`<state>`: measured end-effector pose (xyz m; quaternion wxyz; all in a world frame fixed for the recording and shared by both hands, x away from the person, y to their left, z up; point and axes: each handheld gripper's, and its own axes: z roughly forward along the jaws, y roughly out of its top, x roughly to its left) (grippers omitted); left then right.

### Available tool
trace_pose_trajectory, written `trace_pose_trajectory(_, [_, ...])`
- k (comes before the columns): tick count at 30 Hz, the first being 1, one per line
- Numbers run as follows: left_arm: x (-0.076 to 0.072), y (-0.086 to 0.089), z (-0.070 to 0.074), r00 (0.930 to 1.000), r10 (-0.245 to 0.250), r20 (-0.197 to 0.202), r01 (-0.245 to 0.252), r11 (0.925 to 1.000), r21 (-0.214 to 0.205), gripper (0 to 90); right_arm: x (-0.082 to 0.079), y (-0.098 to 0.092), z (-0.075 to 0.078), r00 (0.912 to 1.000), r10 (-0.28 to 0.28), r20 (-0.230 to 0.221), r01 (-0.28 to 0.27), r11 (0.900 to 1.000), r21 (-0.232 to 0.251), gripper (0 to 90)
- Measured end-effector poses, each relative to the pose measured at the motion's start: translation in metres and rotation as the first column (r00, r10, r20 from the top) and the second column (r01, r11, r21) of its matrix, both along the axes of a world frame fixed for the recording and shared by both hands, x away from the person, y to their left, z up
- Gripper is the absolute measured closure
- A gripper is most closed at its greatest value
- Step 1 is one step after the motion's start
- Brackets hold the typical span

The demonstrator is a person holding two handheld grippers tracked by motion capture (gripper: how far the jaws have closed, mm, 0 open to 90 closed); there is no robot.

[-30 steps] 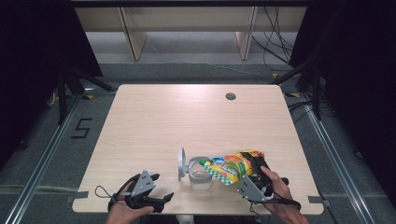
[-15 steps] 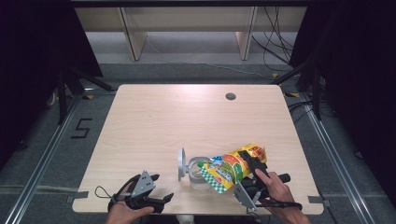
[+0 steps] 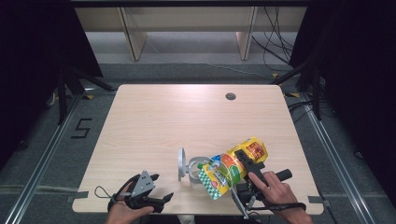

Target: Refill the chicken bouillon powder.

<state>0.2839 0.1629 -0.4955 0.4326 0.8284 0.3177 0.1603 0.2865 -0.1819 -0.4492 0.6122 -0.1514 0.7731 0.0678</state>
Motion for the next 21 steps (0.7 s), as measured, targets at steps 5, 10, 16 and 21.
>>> trace_pose_trajectory(5, [0.0001, 0.0, -0.0002, 1.0, -0.001, -0.003, 0.001, 1.0, 0.004, 17.8, -0.0025, 0.0044, 0.0037, 0.9996, 0.008, 0.028, -0.006, 0.9966, -0.082, 40.2])
trace_pose_trajectory(10, [0.0015, 0.0012, -0.0005, 0.9998, -0.013, 0.014, 0.013, 0.9998, 0.017, 17.8, -0.0022, 0.0047, 0.0022, 0.9981, 0.019, 0.059, -0.014, 0.9965, -0.083, 40.3])
trace_pose_trajectory(16, [0.0016, 0.0008, -0.0009, 0.9999, -0.01, 0.014, 0.01, 0.9998, 0.016, 17.7, -0.0021, 0.0067, 0.0075, 0.9951, 0.044, 0.088, -0.03, 0.9873, -0.156, 40.3])
trace_pose_trajectory(21, [0.002, 0.0017, -0.0007, 0.9998, -0.017, 0.01, 0.017, 0.9995, 0.027, 17.6, -0.002, 0.0068, 0.009, 0.9938, 0.048, 0.101, -0.029, 0.984, -0.176, 40.3])
